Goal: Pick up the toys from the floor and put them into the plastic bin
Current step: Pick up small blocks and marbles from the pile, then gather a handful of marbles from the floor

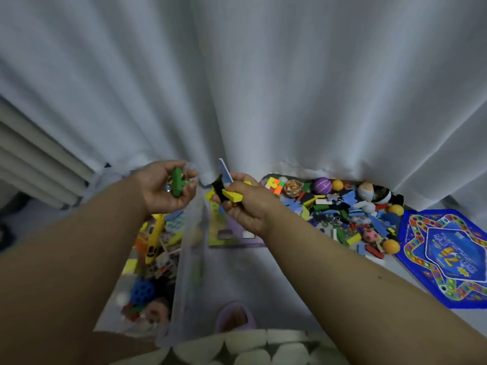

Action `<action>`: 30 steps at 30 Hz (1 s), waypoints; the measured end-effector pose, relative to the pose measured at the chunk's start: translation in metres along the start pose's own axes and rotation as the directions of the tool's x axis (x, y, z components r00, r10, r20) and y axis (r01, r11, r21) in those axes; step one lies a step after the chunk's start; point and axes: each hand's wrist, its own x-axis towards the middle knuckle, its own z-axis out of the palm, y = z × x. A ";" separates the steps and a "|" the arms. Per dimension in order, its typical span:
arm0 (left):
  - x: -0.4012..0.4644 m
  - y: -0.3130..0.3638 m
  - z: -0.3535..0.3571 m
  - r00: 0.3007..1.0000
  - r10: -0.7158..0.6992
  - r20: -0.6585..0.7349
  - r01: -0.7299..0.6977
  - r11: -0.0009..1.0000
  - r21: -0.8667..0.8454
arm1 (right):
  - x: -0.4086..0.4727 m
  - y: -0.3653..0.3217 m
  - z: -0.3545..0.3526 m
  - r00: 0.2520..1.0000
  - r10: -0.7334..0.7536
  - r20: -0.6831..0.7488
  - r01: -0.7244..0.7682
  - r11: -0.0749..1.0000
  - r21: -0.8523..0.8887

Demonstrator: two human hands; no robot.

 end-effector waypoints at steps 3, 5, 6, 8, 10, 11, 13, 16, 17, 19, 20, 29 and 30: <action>-0.032 0.009 -0.053 0.995 0.000 -0.097 0.007 0.997 0.075 | 0.001 0.029 0.045 0.996 0.088 0.024 -0.085 0.992 -0.092; -0.045 0.004 -0.083 0.986 -0.003 -0.165 0.017 0.996 0.086 | 0.001 0.048 0.068 0.989 0.147 0.009 -0.144 0.979 -0.142; -0.049 -0.001 -0.095 0.980 -0.002 -0.200 0.020 0.996 0.084 | 0.001 0.057 0.078 0.985 0.170 -0.004 -0.168 0.971 -0.170; -0.053 -0.013 -0.113 0.964 0.002 -0.267 0.020 0.997 0.077 | -0.001 0.072 0.092 0.981 0.190 -0.028 -0.191 0.952 -0.238; -0.052 -0.022 -0.127 0.950 -0.007 -0.312 0.028 0.998 0.062 | -0.003 0.084 0.100 0.977 0.208 -0.045 -0.212 0.935 -0.285; -0.052 -0.024 -0.131 0.947 -0.014 -0.322 0.035 0.998 0.059 | -0.007 0.087 0.104 0.972 0.231 -0.031 -0.229 0.923 -0.310; -0.052 -0.024 -0.137 0.944 -0.019 -0.329 0.046 0.996 0.073 | -0.009 0.092 0.105 0.952 0.307 -0.008 -0.287 0.881 -0.375; -0.053 -0.022 -0.138 0.925 -0.004 -0.379 0.085 0.977 0.197 | -0.004 0.095 0.099 0.937 0.349 -0.019 -0.311 0.809 -0.499; -0.053 -0.021 -0.136 0.922 0.005 -0.387 0.097 0.965 0.244 | -0.002 0.094 0.096 0.939 0.344 -0.018 -0.301 0.795 -0.527; -0.051 -0.020 -0.128 0.922 0.038 -0.385 0.099 0.939 0.328 | -0.001 0.091 0.091 0.952 0.304 -0.015 -0.264 0.801 -0.537; -0.048 -0.019 -0.123 0.922 0.072 -0.380 0.075 0.931 0.358 | 0.000 0.089 0.089 0.967 0.255 -0.021 -0.228 0.821 -0.524; -0.013 -0.036 -0.002 0.938 0.337 -0.083 -0.208 0.738 0.642 | 0.004 0.028 -0.031 0.888 -0.360 -0.285 0.099 0.756 -0.647; -0.010 -0.042 0.016 0.941 0.337 -0.010 -0.238 0.685 0.688 | 0.004 0.023 -0.054 0.863 -0.381 -0.332 0.084 0.756 -0.649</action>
